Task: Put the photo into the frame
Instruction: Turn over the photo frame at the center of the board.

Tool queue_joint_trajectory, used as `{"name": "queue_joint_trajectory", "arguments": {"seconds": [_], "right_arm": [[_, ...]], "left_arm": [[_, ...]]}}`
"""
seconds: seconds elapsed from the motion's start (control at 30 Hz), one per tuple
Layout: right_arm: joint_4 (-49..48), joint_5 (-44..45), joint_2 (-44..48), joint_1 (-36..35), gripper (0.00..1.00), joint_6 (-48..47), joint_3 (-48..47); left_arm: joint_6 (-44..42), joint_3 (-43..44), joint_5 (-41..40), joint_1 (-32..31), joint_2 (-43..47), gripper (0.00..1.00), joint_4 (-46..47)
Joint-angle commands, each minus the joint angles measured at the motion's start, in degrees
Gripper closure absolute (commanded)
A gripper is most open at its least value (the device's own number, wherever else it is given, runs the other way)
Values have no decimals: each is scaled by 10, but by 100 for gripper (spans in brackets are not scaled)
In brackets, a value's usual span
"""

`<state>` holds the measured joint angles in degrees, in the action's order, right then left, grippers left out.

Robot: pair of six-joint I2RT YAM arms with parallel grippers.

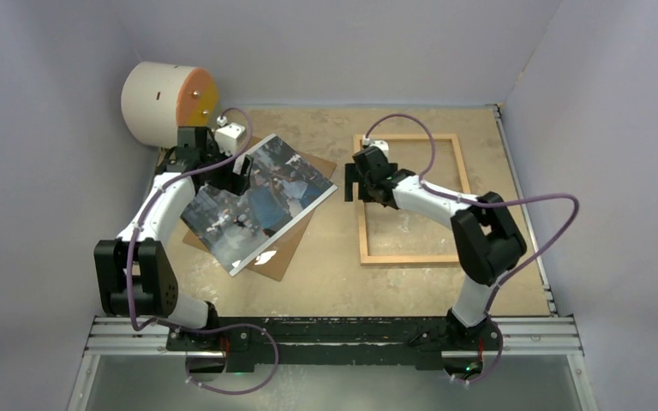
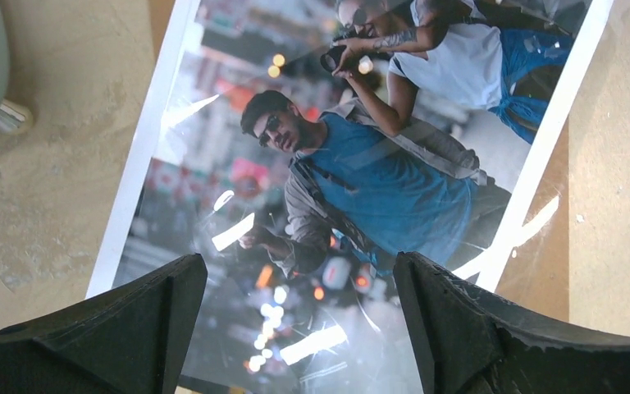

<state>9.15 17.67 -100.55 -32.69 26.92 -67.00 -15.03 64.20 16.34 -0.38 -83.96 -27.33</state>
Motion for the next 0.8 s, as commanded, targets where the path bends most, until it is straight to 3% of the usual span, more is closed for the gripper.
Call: {"name": "queue_joint_trajectory", "arguments": {"seconds": [0.0,0.33,0.47,0.53,0.63,0.77], "right_arm": [[49,50,-34,-20,7,-20,-52],[47,63,-107,-29,28,-15,-67],[45,63,-125,-29,38,-8,-66],[42,63,-130,-29,47,-3,-63],[45,61,-135,-29,71,10,-65],[54,50,-125,-29,81,22,-70]], "left_arm": [[12,35,8,4,2,10,-56],[12,51,-3,4,-2,10,-92],[6,62,-3,4,-8,5,-114],[3,66,-2,4,-7,4,-121],[0,72,-2,4,-7,2,-126],[-3,78,-4,4,-10,1,-133]]}}
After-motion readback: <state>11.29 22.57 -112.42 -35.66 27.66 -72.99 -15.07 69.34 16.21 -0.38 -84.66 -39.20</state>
